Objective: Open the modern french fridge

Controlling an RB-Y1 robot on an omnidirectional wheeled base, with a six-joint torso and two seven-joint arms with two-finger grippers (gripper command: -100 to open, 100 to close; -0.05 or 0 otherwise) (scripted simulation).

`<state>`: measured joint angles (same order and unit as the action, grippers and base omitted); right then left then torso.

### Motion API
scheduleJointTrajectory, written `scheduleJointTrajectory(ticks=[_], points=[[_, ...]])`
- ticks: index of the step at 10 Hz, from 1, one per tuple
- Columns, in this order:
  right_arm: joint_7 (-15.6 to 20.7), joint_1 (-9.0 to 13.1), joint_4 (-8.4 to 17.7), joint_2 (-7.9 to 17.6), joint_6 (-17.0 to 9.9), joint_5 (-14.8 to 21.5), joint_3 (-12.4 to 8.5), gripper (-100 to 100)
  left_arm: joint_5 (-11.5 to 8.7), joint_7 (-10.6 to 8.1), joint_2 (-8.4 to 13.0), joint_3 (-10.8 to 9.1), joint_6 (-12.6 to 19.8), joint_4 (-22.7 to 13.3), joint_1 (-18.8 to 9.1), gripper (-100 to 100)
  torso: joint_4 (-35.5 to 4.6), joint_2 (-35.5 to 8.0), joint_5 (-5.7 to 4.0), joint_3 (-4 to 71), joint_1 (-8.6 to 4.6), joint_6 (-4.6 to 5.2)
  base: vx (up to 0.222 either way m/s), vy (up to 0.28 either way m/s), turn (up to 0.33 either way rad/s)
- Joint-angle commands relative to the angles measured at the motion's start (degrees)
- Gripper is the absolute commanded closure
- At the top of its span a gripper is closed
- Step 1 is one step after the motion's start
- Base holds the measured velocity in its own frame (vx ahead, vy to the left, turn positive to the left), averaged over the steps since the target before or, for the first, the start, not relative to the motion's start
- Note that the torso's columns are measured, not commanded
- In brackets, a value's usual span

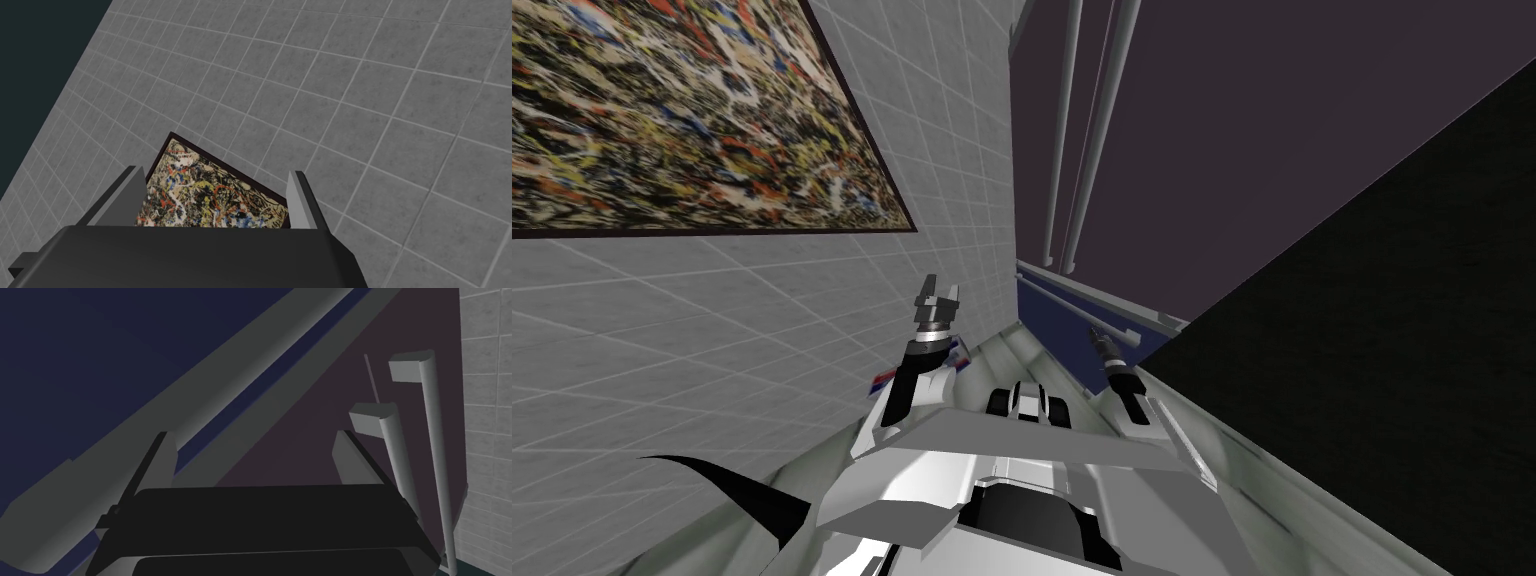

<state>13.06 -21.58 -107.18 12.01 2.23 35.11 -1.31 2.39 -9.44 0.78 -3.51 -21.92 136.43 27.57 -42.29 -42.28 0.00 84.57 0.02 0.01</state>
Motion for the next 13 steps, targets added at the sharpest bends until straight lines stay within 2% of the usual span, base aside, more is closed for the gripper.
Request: scheduleJointTrajectory(ticks=[1, 2, 3, 4, 5, 6, 7, 8, 9, 10, 12, 13], points=[[0.42, 0.53, 2.31, 0.78, -3.11, 4.17, -0.17, -100, 0.0, 0.0, 0.0, 0.0, 0.0, 0.0, 0.0, 0, 0.0, 0.0, 0.0, 0.0, -0.01, -0.02, -0.027, -0.014, 0.065], [0.87, 1.18, 4.38, 1.22, -5.62, 6.13, -0.12, -100, 0.0, 0.0, 0.0, 0.0, 0.0, 0.0, 0.0, 0, 0.0, 0.0, 0.0, 0.0, -0.02, 0.0, -0.038, -0.015, 0.1], [0.87, 1.18, 4.38, 1.22, -5.98, 7.55, -0.12, -100, 0.0, 0.0, 0.0, 0.0, 0.0, 0.0, 0.0, 0, 0.0, -0.02, -0.01, -0.01, -0.03, -0.02, -0.034, -0.017, 0.058], [1.29, 1.89, 6.51, 1.67, -7.85, 9.56, -0.03, -100, 0.0, 0.0, 0.0, 0.0, 0.0, 0.0, 0.0, 0, -0.01, -0.01, 0.0, -0.01, -0.03, 0.0, -0.035, -0.018, 0.084], [1.29, 1.89, 6.51, 1.67, -8.89, 10.92, -0.03, -100, 0.0, 0.0, 0.0, 0.0, 0.0, 0.0, 0.0, 0, 0.0, 0.0, -0.01, 0.0, -0.02, -0.02, -0.029, -0.014, 0.067], [1.68, 2.66, 8.7, 2.14, -10.78, 12.92, 0.1, -100, 0.0, 0.0, 0.0, 0.0, 0.0, 0.0, 0.0, 0, 0.0, 0.02, 0.0, 0.01, -0.02, -0.01, -0.034, -0.013, 0.105], [1.68, 2.66, 8.7, 2.14, -11.83, 14.25, 0.1, -100, 0.0, 0.0, 0.0, 0.0, 0.0, 0.0, 0.0, 0, 0.01, 0.0, 0.0, 0.0, -0.01, -0.01, -0.033, -0.008, 0.061], [2.03, 3.48, 10.94, 2.64, -13.93, 15.92, 0.28, -100, 0.0, 0.0, 0.0, 0.0, 0.0, 0.0, 0.0, 0, 0.0, 0.01, 0.0, 0.0, 0.0, -0.01, -0.04, -0.008, 0.122], [2.03, 3.48, 10.94, 2.64, -14.81, 17.38, 0.28, -100, 0.0, 0.0, 0.0, 0.0, 0.0, 0.0, 0.0, 0, 0.0, -0.02, 0.0, -0.01, -0.01, -0.02, -0.03, -0.013, 0.048], [2.32, 4.38, 13.24, 3.16, -16.99, 19.01, 0.52, -100, 0.0, 0.0, 0.0, 0.0, 0.0, 0.0, 0.0, 0, 0.0, 0.02, -0.01, 0.01, -0.03, 0.01, -0.033, -0.015, 0.09], [2.32, 4.38, 13.24, 3.16, -17.79, 20.71, 0.52, -100, 0.0, 0.0, 0.0, 0.0, 0.0, 0.0, 0.0, 0, 0.0, 0.0, -0.01, 0.0, -0.02, 0.0, -0.024, -0.008, 0.027], [2.57, 5.33, 15.56, 3.7, -20.78, 22.22, 0.81, -100, 0.0, 0.0, 0.0, 0.0, 0.0, 0.0, 0.01, 0, 0.01, 0.05, 0.0, 0.03, 0.01, 0.0, -0.025, -0.004, 0.103]])
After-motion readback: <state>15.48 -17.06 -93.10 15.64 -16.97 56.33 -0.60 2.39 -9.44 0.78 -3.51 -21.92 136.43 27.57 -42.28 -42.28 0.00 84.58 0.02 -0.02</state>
